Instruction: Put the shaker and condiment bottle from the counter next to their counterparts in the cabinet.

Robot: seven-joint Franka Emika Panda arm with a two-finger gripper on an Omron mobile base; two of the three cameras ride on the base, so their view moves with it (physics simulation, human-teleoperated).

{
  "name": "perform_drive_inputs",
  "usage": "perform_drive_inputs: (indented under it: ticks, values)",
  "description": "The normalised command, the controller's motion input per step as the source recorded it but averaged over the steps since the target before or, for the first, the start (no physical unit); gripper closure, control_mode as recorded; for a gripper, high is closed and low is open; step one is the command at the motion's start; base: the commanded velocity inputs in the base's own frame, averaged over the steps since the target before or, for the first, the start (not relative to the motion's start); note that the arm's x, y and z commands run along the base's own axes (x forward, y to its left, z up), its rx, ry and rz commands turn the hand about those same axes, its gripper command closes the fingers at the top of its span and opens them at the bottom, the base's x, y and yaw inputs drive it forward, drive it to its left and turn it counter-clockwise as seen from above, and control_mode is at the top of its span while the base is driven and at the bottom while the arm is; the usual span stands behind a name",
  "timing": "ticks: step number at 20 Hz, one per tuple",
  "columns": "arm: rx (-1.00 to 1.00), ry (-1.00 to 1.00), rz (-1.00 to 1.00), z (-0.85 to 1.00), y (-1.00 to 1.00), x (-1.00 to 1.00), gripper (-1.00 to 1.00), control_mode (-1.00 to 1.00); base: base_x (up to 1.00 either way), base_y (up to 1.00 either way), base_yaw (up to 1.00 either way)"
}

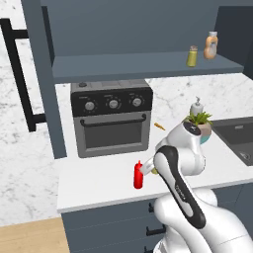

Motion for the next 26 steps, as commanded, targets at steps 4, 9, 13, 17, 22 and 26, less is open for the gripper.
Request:
perform_drive_inputs:
  ticks: [4, 9, 13, 17, 22, 26]
  values:
    - [0.00, 0.00, 0.05, -0.17, 0.06, 0.10, -1.00, -1.00, 0.00, 0.00, 0.00]
    - [0.00, 0.00, 0.05, -0.27, 0.01, 0.23, -1.00, -1.00, 0.00, 0.00, 0.00]
    - [0.00, 0.00, 0.03, -0.22, 0.00, 0.21, -1.00, -1.00, 0.00, 0.00, 0.00]
    - [0.00, 0.00, 0.02, -0.16, 0.00, 0.08, -1.00, -1.00, 0.00, 0.00, 0.00]
    - [0.00, 0.00, 0.02, -0.17, 0.00, 0.00, -1.00, -1.00, 0.00, 0.00, 0.00]
    - [0.00, 0.00, 0.02, -0.15, 0.02, 0.00, -1.00, -1.00, 0.00, 0.00, 0.00]
